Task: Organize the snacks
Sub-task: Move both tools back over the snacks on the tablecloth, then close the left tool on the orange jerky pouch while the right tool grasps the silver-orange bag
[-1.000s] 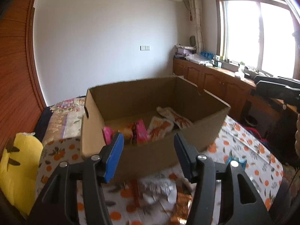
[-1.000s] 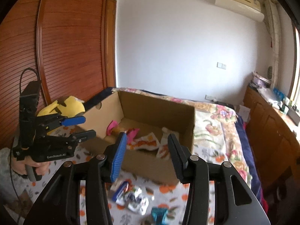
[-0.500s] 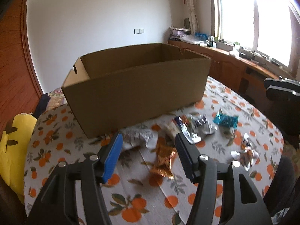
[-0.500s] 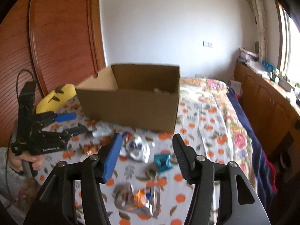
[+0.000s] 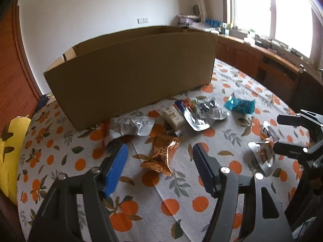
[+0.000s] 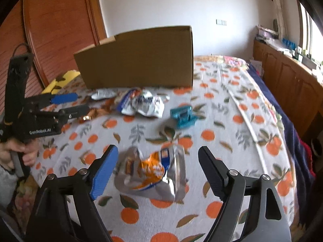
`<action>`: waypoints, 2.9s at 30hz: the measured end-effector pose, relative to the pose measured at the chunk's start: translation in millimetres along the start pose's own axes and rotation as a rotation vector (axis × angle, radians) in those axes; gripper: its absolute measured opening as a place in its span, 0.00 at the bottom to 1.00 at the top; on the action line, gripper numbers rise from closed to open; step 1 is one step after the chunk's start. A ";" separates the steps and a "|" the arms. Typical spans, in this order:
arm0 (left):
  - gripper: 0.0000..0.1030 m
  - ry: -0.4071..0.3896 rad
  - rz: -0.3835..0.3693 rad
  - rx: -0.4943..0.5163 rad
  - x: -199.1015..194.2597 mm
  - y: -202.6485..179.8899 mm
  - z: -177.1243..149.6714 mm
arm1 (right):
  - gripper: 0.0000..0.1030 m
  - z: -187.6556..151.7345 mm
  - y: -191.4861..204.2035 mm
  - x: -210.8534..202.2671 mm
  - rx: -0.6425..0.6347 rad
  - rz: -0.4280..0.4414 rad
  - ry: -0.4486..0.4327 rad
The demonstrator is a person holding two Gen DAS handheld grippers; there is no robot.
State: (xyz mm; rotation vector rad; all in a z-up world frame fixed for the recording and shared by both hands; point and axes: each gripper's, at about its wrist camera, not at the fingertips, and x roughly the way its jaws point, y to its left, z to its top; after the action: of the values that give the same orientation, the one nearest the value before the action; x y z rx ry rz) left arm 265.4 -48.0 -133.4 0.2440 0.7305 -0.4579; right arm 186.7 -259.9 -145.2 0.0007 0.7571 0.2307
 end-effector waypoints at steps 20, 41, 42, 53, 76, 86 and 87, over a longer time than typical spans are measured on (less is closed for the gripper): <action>0.48 0.093 -0.019 -0.009 24.0 -2.4 -0.9 | 0.89 -15.9 14.4 23.7 -0.044 -0.055 0.025; 0.60 0.117 -0.002 0.035 37.1 -2.0 25.5 | 0.89 -16.1 19.1 25.6 -0.061 -0.066 0.022; 0.60 0.119 -0.002 0.045 36.7 -2.3 27.1 | 0.89 -16.0 19.2 25.6 -0.060 -0.066 0.023; 0.45 0.176 -0.041 0.167 39.0 -9.5 39.0 | 0.89 -16.4 20.3 25.7 -0.071 -0.060 0.022; 0.19 0.180 -0.136 0.107 37.0 -8.8 19.2 | 0.89 -16.1 21.8 24.3 -0.080 -0.041 0.019; 0.19 0.069 -0.078 -0.015 -7.2 7.0 -7.1 | 0.89 -16.8 23.1 25.5 -0.084 -0.062 0.023; 0.19 0.064 -0.072 -0.025 -11.0 8.8 -9.7 | 0.89 -16.8 22.4 25.1 -0.076 -0.065 0.023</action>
State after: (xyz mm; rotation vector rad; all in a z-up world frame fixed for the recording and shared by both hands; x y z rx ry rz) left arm 256.7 -33.3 -132.3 0.2100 0.8093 -0.5103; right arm 188.4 -234.2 -172.6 -0.0990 0.7699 0.1978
